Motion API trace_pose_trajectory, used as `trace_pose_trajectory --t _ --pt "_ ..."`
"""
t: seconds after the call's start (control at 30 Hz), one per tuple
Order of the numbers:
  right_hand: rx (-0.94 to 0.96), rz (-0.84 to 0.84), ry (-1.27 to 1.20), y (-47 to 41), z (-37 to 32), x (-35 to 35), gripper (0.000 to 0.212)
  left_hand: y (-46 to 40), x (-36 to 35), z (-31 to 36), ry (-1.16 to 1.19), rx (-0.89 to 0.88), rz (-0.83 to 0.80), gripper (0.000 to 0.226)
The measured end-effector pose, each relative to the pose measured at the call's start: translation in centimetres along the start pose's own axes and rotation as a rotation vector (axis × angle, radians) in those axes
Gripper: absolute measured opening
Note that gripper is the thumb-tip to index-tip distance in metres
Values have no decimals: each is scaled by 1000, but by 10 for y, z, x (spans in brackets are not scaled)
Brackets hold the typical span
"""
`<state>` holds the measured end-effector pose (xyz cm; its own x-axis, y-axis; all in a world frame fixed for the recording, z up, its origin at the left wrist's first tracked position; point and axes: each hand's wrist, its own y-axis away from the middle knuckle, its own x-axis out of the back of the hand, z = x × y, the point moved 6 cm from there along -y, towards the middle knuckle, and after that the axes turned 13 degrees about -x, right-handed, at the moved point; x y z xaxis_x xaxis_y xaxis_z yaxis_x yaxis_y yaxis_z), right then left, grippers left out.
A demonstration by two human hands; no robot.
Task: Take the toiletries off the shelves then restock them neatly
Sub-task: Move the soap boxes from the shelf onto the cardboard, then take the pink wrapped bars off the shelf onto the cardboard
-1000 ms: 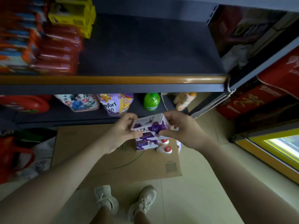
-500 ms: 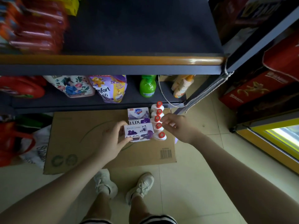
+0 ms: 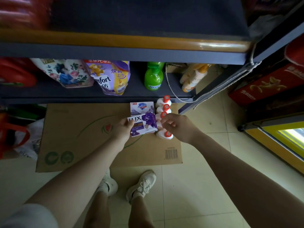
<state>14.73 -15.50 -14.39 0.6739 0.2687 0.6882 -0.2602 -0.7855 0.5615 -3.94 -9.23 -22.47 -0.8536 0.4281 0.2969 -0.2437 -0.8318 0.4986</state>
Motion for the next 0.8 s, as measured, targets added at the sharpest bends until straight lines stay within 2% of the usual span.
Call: trace_pose_trajectory --t 0.07,0.17,0.23,0.3,0.37,0.47,0.53,0.6,0.7,0.8 --pt "11 -6 4 3 -5 3 18 2 -1 11 -90 -54 -65 34" --pt "34 -2 8 8 -23 11 19 6 5 20 -72 -106 -170 53" --pt "88 -5 18 12 -45 17 19 14 19 28 -1 -134 -179 55" --pt "147 -9 -28 14 -75 26 20 22 42 44 -27 -188 -192 53" --pt "226 20 -56 12 -114 35 18 30 73 68 -165 -308 -190 49" --pt "368 114 -152 8 -178 52 16 39 136 122 -440 -625 -58 41" --pt "440 247 -224 5 -217 67 16 41 182 158 -565 -816 61 36" --pt "493 386 -275 1 -254 82 17 38 223 188 -690 -972 173 40" --pt "522 484 -257 -16 -303 89 23 22 272 220 -928 -1035 238 51" --pt "550 480 -92 -35 -346 73 33 -8 303 225 -1204 -994 191 67"
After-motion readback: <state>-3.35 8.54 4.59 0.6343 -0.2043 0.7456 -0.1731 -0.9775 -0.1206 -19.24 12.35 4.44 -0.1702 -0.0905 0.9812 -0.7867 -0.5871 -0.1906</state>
